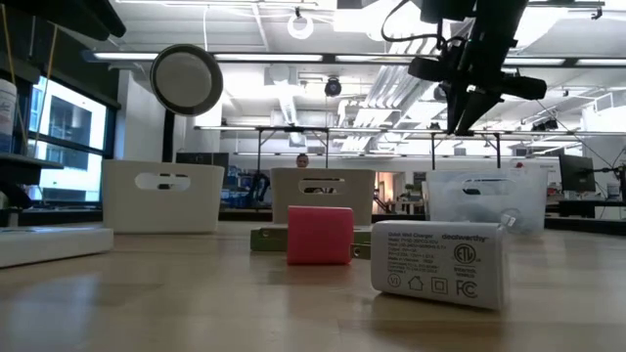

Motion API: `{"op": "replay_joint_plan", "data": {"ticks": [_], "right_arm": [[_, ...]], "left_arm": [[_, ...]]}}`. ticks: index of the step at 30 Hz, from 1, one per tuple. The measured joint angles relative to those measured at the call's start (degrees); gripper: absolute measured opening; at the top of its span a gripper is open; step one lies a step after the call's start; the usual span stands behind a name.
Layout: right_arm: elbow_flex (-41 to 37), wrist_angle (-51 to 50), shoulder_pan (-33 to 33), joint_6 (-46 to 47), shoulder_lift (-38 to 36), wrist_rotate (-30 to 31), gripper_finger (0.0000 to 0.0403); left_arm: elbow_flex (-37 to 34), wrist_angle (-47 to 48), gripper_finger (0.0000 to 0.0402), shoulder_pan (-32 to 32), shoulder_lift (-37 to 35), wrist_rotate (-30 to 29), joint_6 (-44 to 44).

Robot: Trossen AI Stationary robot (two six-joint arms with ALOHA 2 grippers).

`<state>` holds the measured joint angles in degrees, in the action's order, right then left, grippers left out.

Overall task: Pick and place items into bin
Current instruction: Put the green charger cable into the transparent bin, then put the pink charger adapter into the white bin

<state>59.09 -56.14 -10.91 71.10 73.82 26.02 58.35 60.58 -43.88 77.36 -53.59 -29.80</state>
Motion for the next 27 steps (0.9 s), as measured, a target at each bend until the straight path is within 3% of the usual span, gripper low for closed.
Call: {"op": "replay_joint_plan", "data": {"ticks": [5, 10, 19, 27], "right_arm": [[0.00, 0.33, 0.18, -0.21, 0.00, -0.95, 0.0059], [0.00, 3.53, 2.56, -6.93, 0.02, -2.38, 0.0063], [0.09, 6.73, 11.75, -21.63, 0.04, -2.62, 0.0064], [0.09, 6.71, 22.85, -32.72, 0.04, -8.86, 0.0056]], "left_arm": [[0.00, 0.00, 0.0104, 0.00, -0.02, 0.00, 0.00], [0.00, -0.30, 0.0104, 0.00, -0.02, -0.05, 0.00], [0.00, -0.79, 0.0104, 0.04, -0.02, -1.75, 0.02], [0.00, -8.22, 0.0104, 0.04, 0.04, -2.68, -0.42]]}}
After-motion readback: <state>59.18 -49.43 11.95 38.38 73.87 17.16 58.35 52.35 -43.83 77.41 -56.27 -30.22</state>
